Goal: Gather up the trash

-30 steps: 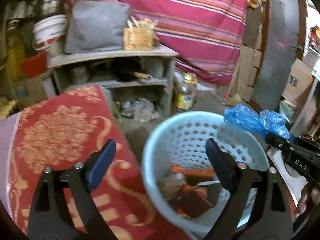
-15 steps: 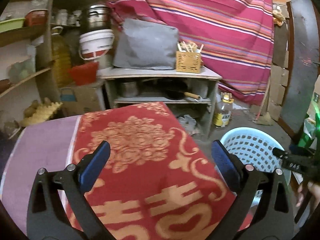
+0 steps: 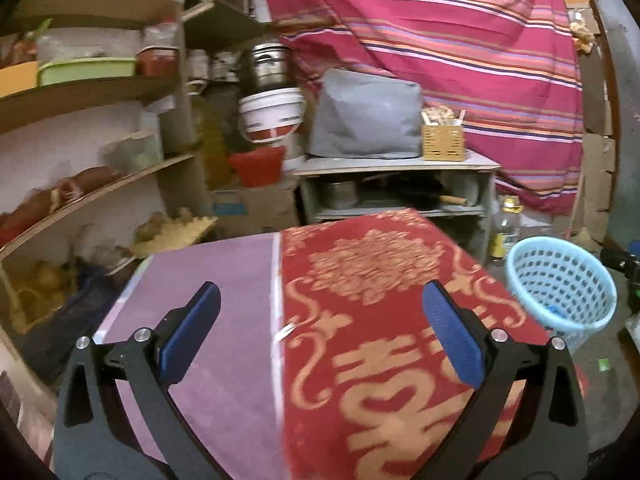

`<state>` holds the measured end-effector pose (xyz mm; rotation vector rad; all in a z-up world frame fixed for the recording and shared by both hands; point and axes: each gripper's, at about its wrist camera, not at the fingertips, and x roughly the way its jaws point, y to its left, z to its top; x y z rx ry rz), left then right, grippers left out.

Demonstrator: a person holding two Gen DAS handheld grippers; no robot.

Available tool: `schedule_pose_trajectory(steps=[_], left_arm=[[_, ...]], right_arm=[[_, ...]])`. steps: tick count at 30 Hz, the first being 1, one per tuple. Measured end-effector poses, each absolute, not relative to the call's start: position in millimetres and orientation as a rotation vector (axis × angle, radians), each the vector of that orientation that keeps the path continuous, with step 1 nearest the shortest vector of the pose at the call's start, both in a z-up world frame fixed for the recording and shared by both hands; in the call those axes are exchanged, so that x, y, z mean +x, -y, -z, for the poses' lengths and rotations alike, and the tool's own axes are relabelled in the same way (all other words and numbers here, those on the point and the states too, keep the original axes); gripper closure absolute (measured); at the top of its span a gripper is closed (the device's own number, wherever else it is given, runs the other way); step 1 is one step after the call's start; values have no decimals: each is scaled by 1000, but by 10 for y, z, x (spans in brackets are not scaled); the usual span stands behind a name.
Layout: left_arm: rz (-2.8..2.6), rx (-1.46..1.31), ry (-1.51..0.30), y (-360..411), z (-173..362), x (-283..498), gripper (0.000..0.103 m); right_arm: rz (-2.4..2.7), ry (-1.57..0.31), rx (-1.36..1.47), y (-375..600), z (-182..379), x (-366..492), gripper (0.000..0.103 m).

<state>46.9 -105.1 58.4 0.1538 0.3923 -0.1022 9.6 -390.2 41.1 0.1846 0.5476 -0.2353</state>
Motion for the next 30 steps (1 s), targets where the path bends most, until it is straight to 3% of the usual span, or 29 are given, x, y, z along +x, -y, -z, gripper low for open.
schedule_pose_trajectory(steps=[13, 30], left_arm=[[37, 55, -410, 409, -315, 80, 5], [7, 67, -389, 267, 36, 71, 5]], right_arm=[[190, -501, 60, 2865, -229, -89, 5], [142, -431, 1, 2274, 77, -140, 5]])
